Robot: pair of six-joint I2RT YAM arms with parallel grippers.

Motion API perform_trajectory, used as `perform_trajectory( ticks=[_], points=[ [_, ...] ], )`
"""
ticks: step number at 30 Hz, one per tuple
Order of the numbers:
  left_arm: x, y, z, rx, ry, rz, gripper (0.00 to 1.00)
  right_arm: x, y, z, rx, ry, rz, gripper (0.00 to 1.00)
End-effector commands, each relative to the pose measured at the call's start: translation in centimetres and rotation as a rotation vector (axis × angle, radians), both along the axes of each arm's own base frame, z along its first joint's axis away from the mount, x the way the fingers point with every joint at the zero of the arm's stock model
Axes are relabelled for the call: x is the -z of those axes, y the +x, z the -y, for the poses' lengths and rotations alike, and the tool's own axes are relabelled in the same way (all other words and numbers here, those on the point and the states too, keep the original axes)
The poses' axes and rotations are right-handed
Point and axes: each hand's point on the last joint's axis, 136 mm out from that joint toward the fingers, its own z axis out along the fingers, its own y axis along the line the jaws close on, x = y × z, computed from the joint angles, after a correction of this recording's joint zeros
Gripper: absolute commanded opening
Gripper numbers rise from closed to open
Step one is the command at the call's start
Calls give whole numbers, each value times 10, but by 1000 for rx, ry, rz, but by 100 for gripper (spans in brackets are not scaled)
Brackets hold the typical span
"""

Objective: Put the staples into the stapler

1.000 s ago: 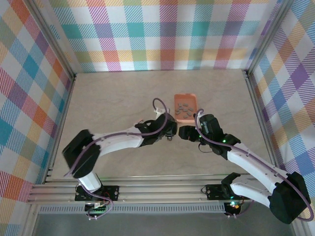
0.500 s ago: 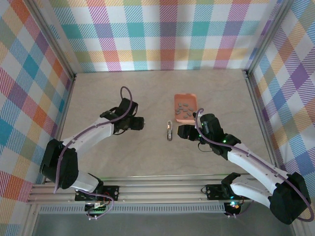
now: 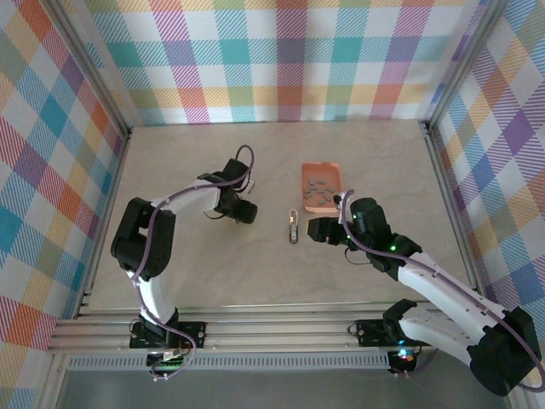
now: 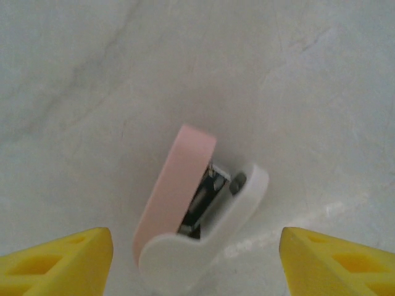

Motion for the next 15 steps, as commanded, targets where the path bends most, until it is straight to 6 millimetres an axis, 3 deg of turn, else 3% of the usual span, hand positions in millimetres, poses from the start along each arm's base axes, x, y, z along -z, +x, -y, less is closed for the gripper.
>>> perform_trajectory(
  ticks=[1, 15],
  points=[
    [2, 10, 1, 47, 19, -20, 68, 3, -5, 2, -20, -21, 17, 62],
    [20, 21, 7, 108, 58, -87, 61, 6, -4, 4, -21, -43, 23, 61]
  ],
)
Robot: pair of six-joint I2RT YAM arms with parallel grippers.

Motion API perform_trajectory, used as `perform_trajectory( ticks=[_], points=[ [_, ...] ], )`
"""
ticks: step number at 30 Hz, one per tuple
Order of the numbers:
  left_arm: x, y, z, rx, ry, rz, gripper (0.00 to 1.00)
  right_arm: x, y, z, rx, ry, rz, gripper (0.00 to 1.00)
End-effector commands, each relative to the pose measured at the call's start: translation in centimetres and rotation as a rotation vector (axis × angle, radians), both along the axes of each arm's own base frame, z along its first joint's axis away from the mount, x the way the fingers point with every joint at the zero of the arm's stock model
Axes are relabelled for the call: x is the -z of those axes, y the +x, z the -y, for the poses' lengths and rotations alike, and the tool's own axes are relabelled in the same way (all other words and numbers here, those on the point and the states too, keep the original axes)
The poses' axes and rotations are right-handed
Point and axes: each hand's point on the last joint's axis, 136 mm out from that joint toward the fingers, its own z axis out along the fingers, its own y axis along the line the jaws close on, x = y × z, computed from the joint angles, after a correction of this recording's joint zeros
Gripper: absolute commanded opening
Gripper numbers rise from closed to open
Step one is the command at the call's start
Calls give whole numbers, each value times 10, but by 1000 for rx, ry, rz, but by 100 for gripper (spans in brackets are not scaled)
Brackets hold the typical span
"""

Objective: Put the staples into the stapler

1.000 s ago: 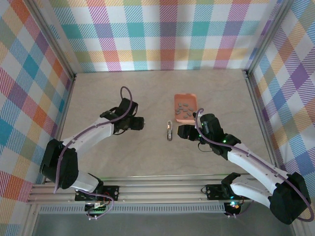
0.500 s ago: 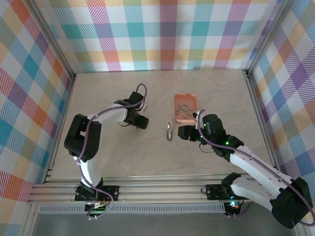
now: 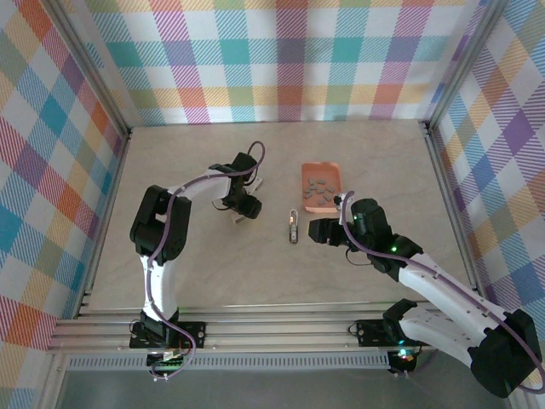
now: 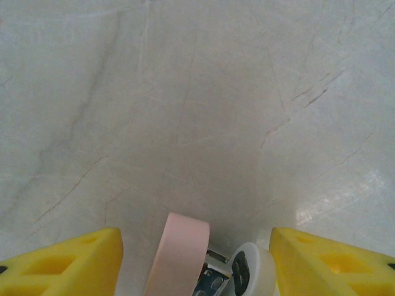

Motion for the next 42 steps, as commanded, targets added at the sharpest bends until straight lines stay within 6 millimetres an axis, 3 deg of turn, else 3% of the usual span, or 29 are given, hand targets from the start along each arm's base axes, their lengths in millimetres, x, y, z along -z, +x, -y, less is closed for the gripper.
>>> perform_trajectory(
  ticks=[1, 10, 20, 25, 31, 37, 42],
  points=[
    [0, 0, -5, 14, 12, -28, 59, 4, -3, 3, -10, -26, 10, 62],
    [1, 4, -6, 25, 22, -24, 46, 4, -3, 4, -3, -27, 11, 61],
    [-41, -1, -1, 34, -89, 45, 33, 7, -1, 9, 27, -33, 23, 63],
    [-73, -12, 9, -11, -231, 116, 31, 2, 0, 6, 12, -18, 46, 64],
    [-129, -38, 38, -53, -618, 240, 30, -6, -3, -11, -68, 59, 65, 65],
    [-193, -81, 59, 170, -948, 445, 28, -26, -6, -29, -186, 128, 187, 68],
    [-237, -119, 68, 430, -1082, 589, 26, -55, -23, -46, -397, 141, 417, 74]
  ],
)
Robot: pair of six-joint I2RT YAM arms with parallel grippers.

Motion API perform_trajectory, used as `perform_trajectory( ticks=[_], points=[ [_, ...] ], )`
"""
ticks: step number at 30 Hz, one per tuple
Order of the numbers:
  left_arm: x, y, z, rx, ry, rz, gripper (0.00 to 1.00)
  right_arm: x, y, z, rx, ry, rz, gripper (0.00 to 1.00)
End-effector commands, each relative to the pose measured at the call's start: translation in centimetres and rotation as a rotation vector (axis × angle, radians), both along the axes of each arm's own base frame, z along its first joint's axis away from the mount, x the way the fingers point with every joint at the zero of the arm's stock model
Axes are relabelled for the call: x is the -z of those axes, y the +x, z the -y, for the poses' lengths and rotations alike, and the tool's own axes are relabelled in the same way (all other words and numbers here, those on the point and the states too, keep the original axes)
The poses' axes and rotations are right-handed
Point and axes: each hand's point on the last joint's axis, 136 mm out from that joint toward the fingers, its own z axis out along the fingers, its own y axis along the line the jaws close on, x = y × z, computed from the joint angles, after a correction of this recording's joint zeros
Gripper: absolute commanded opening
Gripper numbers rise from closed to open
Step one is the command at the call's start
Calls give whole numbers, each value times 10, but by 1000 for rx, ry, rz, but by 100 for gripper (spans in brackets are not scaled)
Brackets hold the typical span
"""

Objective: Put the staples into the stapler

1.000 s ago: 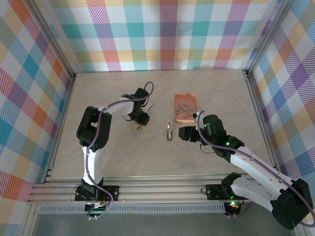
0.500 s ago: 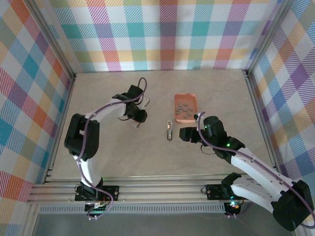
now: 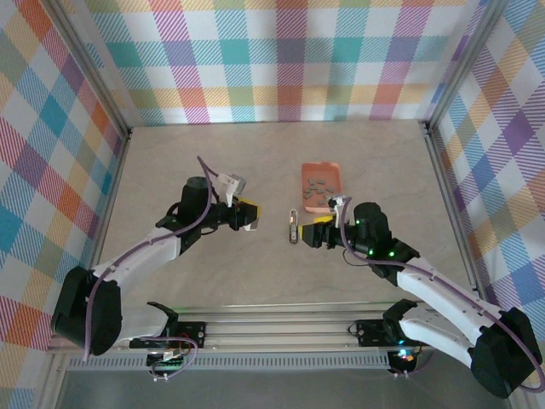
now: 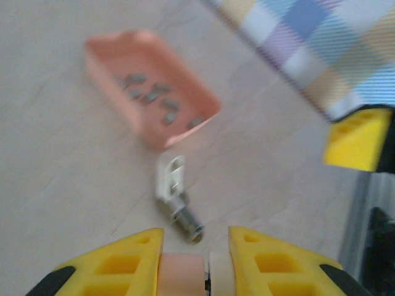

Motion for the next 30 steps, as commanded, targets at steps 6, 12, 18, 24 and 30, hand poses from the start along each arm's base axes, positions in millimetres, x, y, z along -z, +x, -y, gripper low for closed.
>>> perform_trajectory(
  ticks=[6, 12, 18, 24, 30],
  points=[
    [-107, -39, 22, 262, -309, 381, 24, -51, -27, -33, -350, 54, 361, 78],
    [-140, -57, 36, 296, -405, 469, 23, -76, -32, -45, -442, 113, 449, 79],
    [-158, -69, 50, 338, -441, 506, 22, -96, -33, -51, -493, 139, 521, 79],
    [-167, -75, 63, 379, -462, 516, 21, -113, -26, -59, -510, 175, 533, 78],
    [-169, -81, 74, 410, -479, 515, 21, -120, -32, -61, -594, 240, 528, 62]
  ],
)
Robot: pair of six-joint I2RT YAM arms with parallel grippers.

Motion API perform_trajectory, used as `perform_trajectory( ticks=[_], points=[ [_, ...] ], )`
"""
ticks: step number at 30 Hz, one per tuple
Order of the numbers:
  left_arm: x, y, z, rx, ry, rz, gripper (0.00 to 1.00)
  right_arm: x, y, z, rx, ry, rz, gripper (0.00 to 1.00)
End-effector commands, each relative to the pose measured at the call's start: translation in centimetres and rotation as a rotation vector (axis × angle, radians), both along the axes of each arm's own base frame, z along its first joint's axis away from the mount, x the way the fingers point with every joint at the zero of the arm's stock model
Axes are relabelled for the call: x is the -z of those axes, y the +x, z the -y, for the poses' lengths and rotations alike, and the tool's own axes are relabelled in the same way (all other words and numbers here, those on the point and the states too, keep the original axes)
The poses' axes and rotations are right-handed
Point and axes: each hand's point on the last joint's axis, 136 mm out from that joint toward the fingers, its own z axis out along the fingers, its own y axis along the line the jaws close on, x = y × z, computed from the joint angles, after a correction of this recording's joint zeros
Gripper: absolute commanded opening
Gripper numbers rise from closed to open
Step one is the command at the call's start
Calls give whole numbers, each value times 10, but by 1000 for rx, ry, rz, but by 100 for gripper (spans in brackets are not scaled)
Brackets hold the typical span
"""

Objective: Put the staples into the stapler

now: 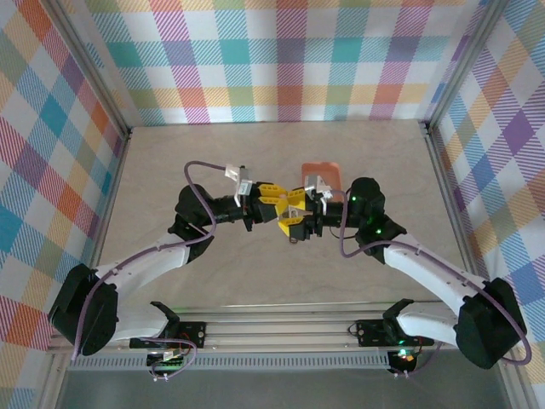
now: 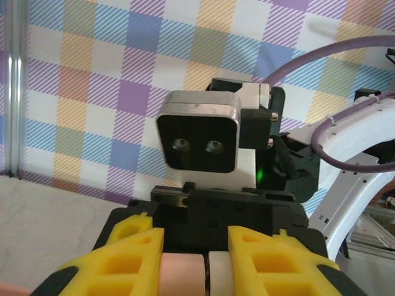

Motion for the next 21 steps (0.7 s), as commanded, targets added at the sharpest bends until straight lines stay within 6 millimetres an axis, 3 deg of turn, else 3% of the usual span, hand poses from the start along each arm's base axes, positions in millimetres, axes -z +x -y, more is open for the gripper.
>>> perform_trajectory(
  ticks=[1, 5, 9, 13, 15, 17, 21],
  points=[
    [-29, -8, 2, 16, -68, 80, 21, -23, -11, 0, -93, 65, 59, 59],
    [-31, -8, 3, 13, -76, 81, 21, -23, -11, 0, -116, 58, 38, 39],
    [-30, -5, 2, -17, -67, 71, 25, -17, -8, 4, -90, 32, 42, 29],
    [-19, 7, -1, -103, 2, 21, 48, -2, 3, 11, 28, -43, 45, 25],
    [-9, 15, -6, -170, 60, -23, 66, 15, 15, 20, 135, -121, 42, 25],
    [2, 27, -15, -269, 100, -82, 76, 30, 26, 30, 234, -200, 64, 26],
    [31, 41, -30, -407, 191, -191, 79, 56, 40, 46, 359, -341, 88, 27]
  ],
)
